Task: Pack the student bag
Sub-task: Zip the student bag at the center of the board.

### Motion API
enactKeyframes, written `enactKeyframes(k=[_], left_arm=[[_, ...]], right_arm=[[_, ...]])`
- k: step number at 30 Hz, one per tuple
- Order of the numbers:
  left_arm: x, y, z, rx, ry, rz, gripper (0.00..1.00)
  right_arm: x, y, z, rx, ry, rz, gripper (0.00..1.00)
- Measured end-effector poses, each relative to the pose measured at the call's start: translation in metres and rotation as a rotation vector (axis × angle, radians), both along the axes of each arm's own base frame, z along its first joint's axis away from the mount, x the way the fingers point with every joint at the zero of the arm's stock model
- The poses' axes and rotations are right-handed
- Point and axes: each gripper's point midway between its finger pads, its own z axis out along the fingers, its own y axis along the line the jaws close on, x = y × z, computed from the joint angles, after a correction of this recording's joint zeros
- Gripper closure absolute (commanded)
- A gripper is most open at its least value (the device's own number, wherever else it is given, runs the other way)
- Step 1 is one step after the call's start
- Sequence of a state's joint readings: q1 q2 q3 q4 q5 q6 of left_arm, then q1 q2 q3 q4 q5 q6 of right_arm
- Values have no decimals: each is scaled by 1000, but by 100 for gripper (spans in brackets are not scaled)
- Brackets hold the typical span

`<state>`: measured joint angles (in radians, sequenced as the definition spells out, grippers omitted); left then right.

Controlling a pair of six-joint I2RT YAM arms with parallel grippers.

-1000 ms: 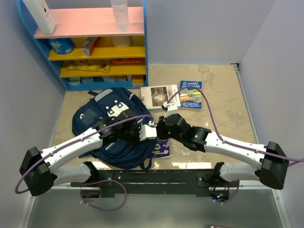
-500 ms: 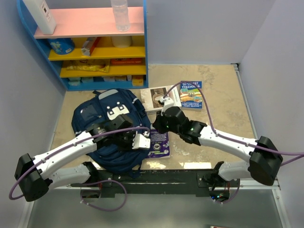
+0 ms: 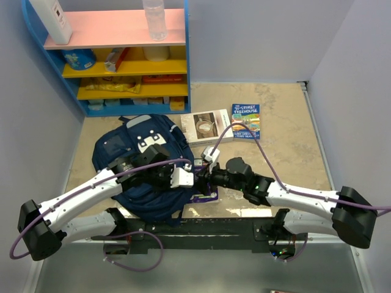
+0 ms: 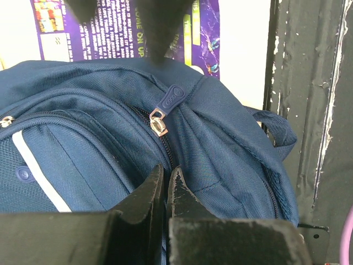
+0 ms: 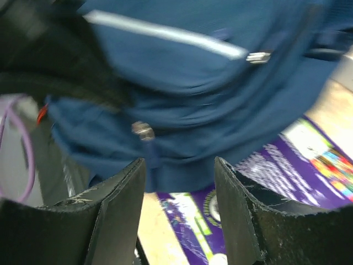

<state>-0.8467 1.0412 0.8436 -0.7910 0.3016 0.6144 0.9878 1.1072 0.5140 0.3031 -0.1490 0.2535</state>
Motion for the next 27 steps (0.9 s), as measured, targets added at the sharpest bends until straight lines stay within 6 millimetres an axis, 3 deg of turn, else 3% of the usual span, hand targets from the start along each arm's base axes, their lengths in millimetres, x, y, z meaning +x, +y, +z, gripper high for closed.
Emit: enactKeyframes(k=[5,10,22,25,27], left_arm=[[1,0,1,-3,-5,4,100],[1,0,2,-5,-2,10,100],[2,0,11,-31,-11,32,100],[3,1,13,-37,-20,35,100],[3,1,14,-41,-24,36,100]], right_arm=[[-26,21,-15,-37,-52,139,46],[-27,25,-25,-69,-78,157,51],[-8,41,-35,-44,-78,82,84],[-9,44,-33,-26,-65,79,99],[-9,45,-30,-15,-60,73,100]])
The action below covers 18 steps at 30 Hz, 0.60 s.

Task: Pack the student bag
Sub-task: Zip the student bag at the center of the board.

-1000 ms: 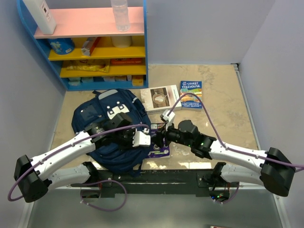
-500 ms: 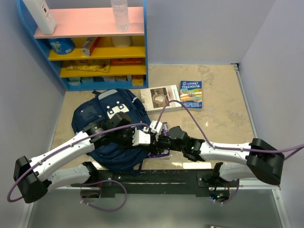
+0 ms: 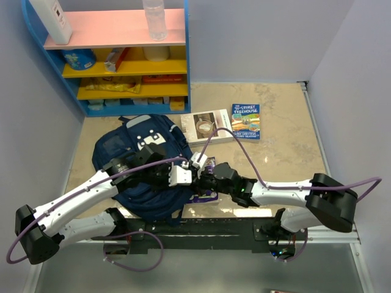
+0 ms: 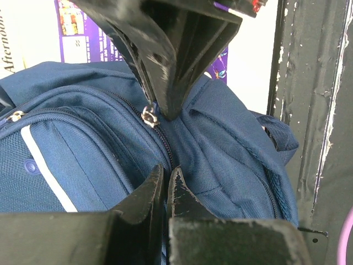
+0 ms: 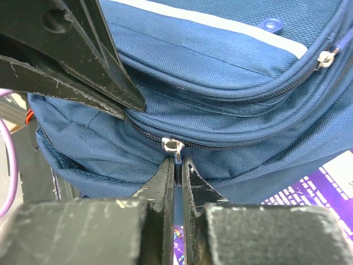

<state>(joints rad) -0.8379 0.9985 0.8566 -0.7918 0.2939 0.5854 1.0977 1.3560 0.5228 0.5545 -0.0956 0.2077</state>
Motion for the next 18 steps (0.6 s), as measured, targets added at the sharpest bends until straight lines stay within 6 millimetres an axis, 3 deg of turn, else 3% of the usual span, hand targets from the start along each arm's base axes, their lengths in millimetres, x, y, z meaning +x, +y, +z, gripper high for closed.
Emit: enactKeyframes(k=[7,11,18], left_arm=[[3,-4,7,-32,-28,-3,100],[4,-6,9,-45,-36,-8,100],[4,-6,8,-44,-52,-28,100]], right_arm=[[3,-11,14,14,17,-62,100],[6,-17,12,3,64,-110,100],[30,-29,6,-16,226,-180,100]])
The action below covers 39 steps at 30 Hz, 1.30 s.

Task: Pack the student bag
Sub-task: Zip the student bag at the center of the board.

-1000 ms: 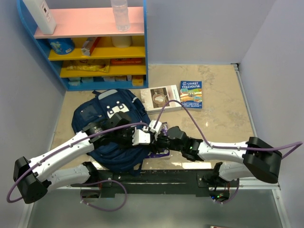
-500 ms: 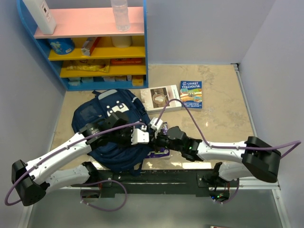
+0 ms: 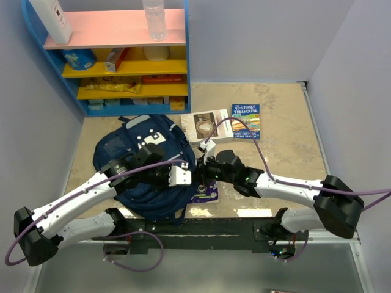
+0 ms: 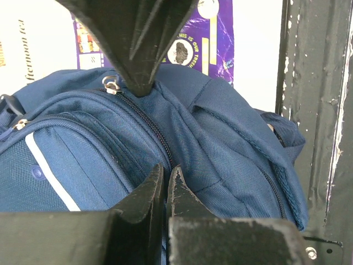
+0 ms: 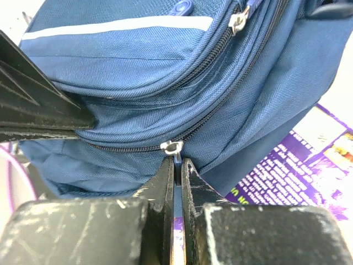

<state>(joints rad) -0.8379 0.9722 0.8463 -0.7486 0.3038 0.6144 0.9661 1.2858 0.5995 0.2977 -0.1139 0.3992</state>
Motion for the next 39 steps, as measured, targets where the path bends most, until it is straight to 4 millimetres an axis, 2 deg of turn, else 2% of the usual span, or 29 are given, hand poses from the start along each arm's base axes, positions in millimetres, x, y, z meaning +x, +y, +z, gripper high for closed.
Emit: enactKeyframes(k=[6,12,17,22,30,33,35,38,39], left_arm=[[-8,3,-6,23,0,-74,100],[-20,13,-16,85,-12,-237,100],[-34,18,-21,105,-3,-359,100],[-34,18,-23,116,-19,-411,100],[-45,28,-30,155,13,-469,100],[-52,32,-32,166,32,-501,100],[-54,33,-33,171,44,-509,100],[-55,34,-33,177,47,-522,100],[-55,34,-33,179,48,-523,100]], right_arm=[[5,3,-6,-21,103,40,100],[12,8,-16,-54,217,129,100],[44,2,-18,-60,271,167,100],[50,2,-19,-54,336,257,100],[70,22,-28,-50,380,375,100],[87,30,-29,-70,365,399,93],[96,34,-27,-78,353,402,92],[103,37,-24,-81,340,389,84],[105,37,-24,-82,336,380,85]])
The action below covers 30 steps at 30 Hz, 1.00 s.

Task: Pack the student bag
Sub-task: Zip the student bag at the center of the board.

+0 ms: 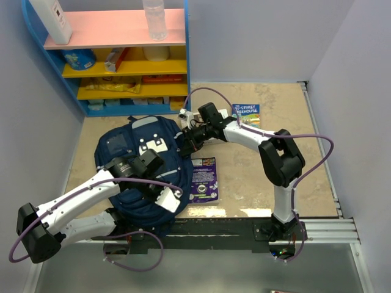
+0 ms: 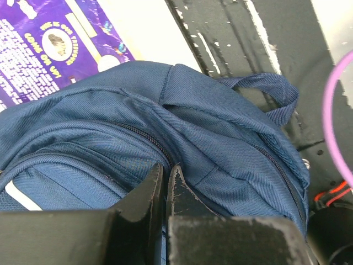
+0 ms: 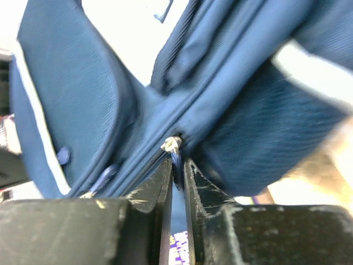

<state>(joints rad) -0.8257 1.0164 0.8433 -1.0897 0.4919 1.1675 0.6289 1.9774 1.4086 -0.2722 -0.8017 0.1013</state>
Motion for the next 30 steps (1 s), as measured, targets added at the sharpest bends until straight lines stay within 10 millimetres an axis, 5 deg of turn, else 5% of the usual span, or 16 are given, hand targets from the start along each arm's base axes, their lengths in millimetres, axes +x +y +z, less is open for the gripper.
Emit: enactKeyframes(k=[4,13,14,15,21,30], left_arm=[[-2,1,0,6,7,-4,100],[6,-4,4,0,-16,-3,100],[7,-4,5,0,-20,-2,100],[7,-4,5,1,-24,-2,100],[-9,4,2,32,40,-18,100],[5,8,25,22,-66,22,100]], right_arm=[[11,-1,1,-6,-22,-43,100],[23,6,6,-6,-14,-142,100],[24,7,6,-5,-14,-149,95],[26,8,7,-1,-18,-157,72],[63,5,22,25,-158,-278,39],[66,-49,88,93,-389,-497,45]])
